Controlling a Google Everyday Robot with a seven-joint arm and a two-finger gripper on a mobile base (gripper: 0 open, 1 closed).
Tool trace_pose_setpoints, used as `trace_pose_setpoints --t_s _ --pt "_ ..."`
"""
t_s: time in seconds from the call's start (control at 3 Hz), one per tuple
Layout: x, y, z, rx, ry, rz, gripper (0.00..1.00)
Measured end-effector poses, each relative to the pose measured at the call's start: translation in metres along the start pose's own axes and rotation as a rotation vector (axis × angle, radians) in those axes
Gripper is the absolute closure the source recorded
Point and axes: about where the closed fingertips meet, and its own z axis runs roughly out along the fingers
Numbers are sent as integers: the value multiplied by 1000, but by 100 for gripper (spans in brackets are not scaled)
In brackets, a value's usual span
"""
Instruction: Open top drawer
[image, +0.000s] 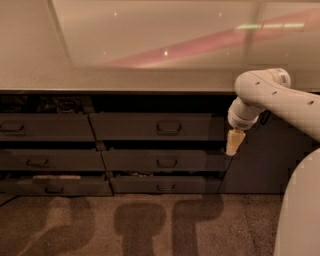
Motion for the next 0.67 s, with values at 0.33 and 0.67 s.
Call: trace_pose_setpoints --t_s 0.33,0.67 --pt "0 0 0 0 0 0 0" --pt "-1 1 -2 -17 -88 -15 0"
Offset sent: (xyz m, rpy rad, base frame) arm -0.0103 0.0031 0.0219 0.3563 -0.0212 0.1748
